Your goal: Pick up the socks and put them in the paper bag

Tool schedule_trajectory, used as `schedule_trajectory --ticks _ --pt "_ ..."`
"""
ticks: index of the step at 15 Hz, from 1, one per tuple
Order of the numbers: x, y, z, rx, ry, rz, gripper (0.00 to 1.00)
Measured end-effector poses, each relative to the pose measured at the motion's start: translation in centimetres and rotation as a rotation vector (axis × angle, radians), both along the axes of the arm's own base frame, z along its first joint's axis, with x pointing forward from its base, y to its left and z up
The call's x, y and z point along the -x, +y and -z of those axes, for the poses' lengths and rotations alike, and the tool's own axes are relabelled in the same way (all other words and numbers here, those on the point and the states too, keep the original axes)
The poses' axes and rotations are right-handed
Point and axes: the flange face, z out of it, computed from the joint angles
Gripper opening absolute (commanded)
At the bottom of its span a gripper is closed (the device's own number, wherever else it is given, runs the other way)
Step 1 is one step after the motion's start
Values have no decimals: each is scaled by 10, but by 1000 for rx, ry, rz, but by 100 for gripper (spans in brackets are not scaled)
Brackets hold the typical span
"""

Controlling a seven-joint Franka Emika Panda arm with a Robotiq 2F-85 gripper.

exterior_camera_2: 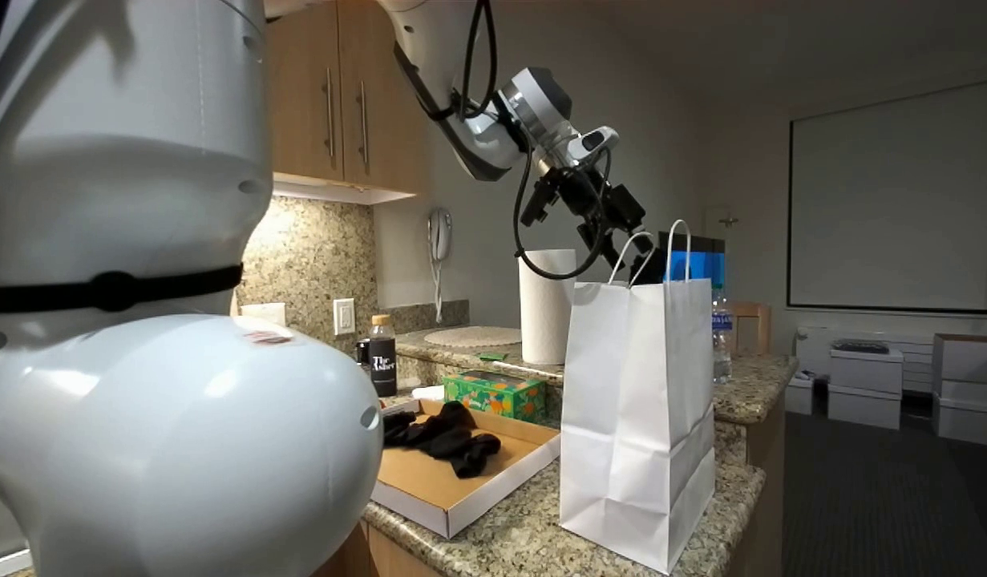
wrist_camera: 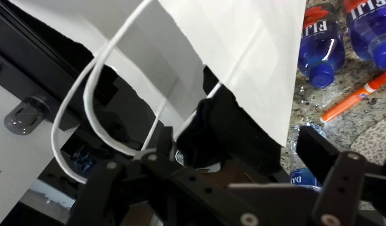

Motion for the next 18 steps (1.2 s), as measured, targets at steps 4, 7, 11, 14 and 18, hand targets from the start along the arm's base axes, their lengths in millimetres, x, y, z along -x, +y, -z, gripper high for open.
schedule_trajectory --ticks 4,7,11,14,18 --pt "1 -8 9 -71 43 2 100" --pt "-5 -18 10 -113 17 -21 100" --pt "-16 -19 4 -134 -59 -77 100" --pt "-19 -13 1 -160 -78 -114 100" --pt "-18 -4 2 -218 -45 -169 100"
